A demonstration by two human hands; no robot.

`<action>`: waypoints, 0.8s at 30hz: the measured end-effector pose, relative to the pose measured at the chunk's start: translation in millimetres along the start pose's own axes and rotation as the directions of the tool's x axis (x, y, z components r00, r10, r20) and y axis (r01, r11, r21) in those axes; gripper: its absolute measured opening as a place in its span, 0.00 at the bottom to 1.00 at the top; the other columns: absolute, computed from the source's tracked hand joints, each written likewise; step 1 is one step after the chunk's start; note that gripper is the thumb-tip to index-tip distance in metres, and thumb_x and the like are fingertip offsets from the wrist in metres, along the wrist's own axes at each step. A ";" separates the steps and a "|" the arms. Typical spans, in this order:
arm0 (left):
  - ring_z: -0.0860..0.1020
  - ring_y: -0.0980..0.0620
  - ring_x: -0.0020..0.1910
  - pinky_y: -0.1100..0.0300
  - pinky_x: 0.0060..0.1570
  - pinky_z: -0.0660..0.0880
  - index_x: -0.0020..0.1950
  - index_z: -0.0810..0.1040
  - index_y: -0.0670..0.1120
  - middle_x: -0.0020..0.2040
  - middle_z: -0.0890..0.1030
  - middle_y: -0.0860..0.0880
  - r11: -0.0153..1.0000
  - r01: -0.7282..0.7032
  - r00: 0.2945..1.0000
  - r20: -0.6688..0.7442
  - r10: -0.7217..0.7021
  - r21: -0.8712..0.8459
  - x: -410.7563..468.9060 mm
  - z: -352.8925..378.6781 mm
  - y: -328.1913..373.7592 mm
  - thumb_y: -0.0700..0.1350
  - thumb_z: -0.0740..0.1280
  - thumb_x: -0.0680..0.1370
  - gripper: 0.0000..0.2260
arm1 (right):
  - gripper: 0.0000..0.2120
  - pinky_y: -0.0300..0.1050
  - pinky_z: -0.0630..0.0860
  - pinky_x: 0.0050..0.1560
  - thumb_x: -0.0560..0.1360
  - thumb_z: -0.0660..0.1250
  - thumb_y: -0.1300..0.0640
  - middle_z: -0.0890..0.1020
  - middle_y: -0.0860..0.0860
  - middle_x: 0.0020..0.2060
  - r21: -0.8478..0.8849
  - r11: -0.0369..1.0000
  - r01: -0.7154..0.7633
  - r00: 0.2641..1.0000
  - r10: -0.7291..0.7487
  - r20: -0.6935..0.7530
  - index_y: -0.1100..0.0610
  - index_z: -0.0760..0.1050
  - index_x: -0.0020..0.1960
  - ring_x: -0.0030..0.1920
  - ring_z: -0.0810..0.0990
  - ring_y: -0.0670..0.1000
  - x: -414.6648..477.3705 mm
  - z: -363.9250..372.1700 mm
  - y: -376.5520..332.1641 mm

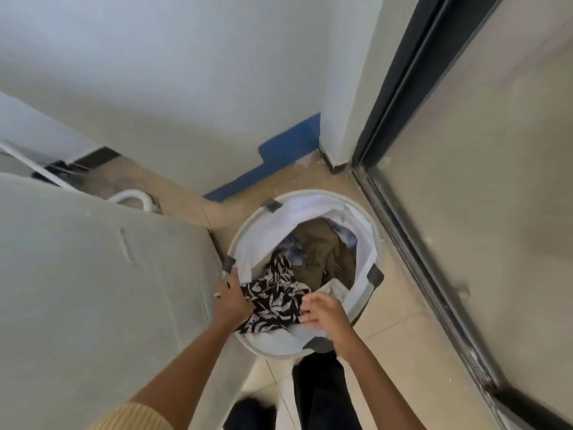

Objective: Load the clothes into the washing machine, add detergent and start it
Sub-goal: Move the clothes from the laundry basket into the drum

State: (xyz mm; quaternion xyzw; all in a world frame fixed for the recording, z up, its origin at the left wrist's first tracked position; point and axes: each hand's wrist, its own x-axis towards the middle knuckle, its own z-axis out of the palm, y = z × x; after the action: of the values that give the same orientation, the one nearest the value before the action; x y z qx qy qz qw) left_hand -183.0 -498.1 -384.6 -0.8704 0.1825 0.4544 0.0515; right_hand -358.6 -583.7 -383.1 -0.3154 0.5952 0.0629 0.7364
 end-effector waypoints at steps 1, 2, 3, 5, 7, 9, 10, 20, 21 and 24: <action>0.55 0.36 0.75 0.45 0.70 0.58 0.76 0.39 0.51 0.77 0.40 0.38 0.999 0.050 0.999 -0.005 -0.050 -0.023 10.2 8.6 -3.7 0.40 0.69 0.73 0.45 | 0.06 0.37 0.72 0.30 0.79 0.59 0.64 0.76 0.54 0.36 -0.017 1.000 0.018 1.000 -0.018 0.000 0.60 0.73 0.46 0.26 0.77 0.45 18.0 3.4 3.1; 0.55 0.35 0.74 0.44 0.70 0.58 0.76 0.36 0.53 0.76 0.38 0.37 0.995 0.079 0.997 -0.003 -0.080 -0.054 18.9 16.0 -7.0 0.39 0.71 0.72 0.49 | 0.05 0.37 0.73 0.32 0.79 0.59 0.62 0.77 0.52 0.37 -0.034 0.999 0.035 0.999 -0.035 -0.010 0.59 0.73 0.47 0.29 0.77 0.46 33.0 6.0 7.2; 0.57 0.34 0.73 0.44 0.69 0.60 0.75 0.34 0.54 0.76 0.39 0.36 0.993 0.092 0.996 0.000 -0.092 -0.077 27.0 22.1 -10.8 0.38 0.72 0.70 0.51 | 0.05 0.38 0.73 0.34 0.79 0.59 0.61 0.77 0.51 0.37 -0.044 0.998 0.044 0.999 -0.045 -0.026 0.58 0.73 0.48 0.32 0.77 0.47 46.1 8.7 12.5; 0.69 0.33 0.66 0.43 0.64 0.69 0.73 0.31 0.59 0.73 0.54 0.33 0.994 0.084 0.996 -0.008 -0.084 -0.077 37.5 33.1 -20.7 0.36 0.70 0.70 0.52 | 0.06 0.37 0.73 0.34 0.79 0.59 0.62 0.77 0.49 0.37 -0.046 0.998 0.043 0.998 -0.045 -0.042 0.56 0.74 0.48 0.34 0.77 0.48 62.9 13.9 23.4; 0.78 0.38 0.51 0.43 0.53 0.76 0.70 0.28 0.63 0.58 0.73 0.36 0.997 0.070 0.996 -0.054 -0.068 0.031 39.0 37.4 -29.7 0.38 0.64 0.74 0.48 | 0.06 0.37 0.73 0.34 0.78 0.58 0.63 0.77 0.49 0.37 -0.050 0.998 0.022 0.998 -0.025 -0.055 0.57 0.74 0.49 0.34 0.77 0.48 67.2 18.1 31.6; 0.78 0.43 0.43 0.49 0.44 0.77 0.71 0.29 0.61 0.49 0.78 0.40 0.980 0.076 0.991 -0.124 -0.054 0.181 29.4 32.7 -30.0 0.39 0.59 0.77 0.42 | 0.06 0.38 0.74 0.35 0.78 0.58 0.63 0.77 0.49 0.39 -0.059 0.998 0.011 0.997 -0.015 -0.070 0.57 0.74 0.49 0.34 0.77 0.47 61.0 21.4 37.2; 0.77 0.45 0.40 0.51 0.42 0.76 0.72 0.30 0.59 0.47 0.79 0.41 0.967 0.077 0.989 -0.144 -0.043 0.242 20.8 27.4 -26.3 0.39 0.58 0.78 0.39 | 0.06 0.37 0.74 0.35 0.78 0.58 0.63 0.78 0.49 0.40 -0.060 0.998 0.007 0.997 -0.012 -0.074 0.57 0.74 0.49 0.35 0.78 0.47 55.6 22.2 39.0; 0.75 0.44 0.61 0.53 0.59 0.72 0.63 0.73 0.45 0.63 0.76 0.44 0.845 -0.092 0.994 -0.004 0.110 0.527 -75.7 -118.5 28.8 0.38 0.56 0.77 0.16 | 0.09 0.47 0.73 0.51 0.76 0.58 0.64 0.78 0.58 0.50 -0.418 0.904 0.094 0.988 -0.136 -0.072 0.58 0.74 0.54 0.47 0.76 0.55 -28.8 45.7 16.5; 0.75 0.43 0.61 0.53 0.59 0.72 0.63 0.74 0.45 0.63 0.76 0.44 0.856 -0.112 0.992 0.004 0.128 0.505 -86.0 -135.9 34.5 0.37 0.55 0.77 0.17 | 0.11 0.46 0.72 0.50 0.76 0.58 0.65 0.78 0.57 0.53 -0.450 0.885 0.115 0.987 -0.155 -0.052 0.57 0.72 0.57 0.48 0.76 0.54 -38.9 49.5 10.9; 0.75 0.44 0.59 0.56 0.56 0.71 0.64 0.74 0.43 0.62 0.77 0.43 0.840 -0.249 0.968 0.110 0.224 0.482 -137.9 -190.6 54.7 0.31 0.55 0.75 0.20 | 0.24 0.44 0.69 0.60 0.75 0.62 0.64 0.71 0.59 0.65 -0.469 0.852 0.234 0.961 -0.276 -0.022 0.60 0.63 0.70 0.63 0.72 0.57 -75.1 63.2 -9.7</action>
State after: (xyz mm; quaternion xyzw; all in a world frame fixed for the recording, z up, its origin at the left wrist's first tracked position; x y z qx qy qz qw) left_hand -127.5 -560.2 -157.8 -0.7878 0.3968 0.4169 0.2193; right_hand -322.4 -536.0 -304.7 -0.5602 0.5479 0.0904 0.6147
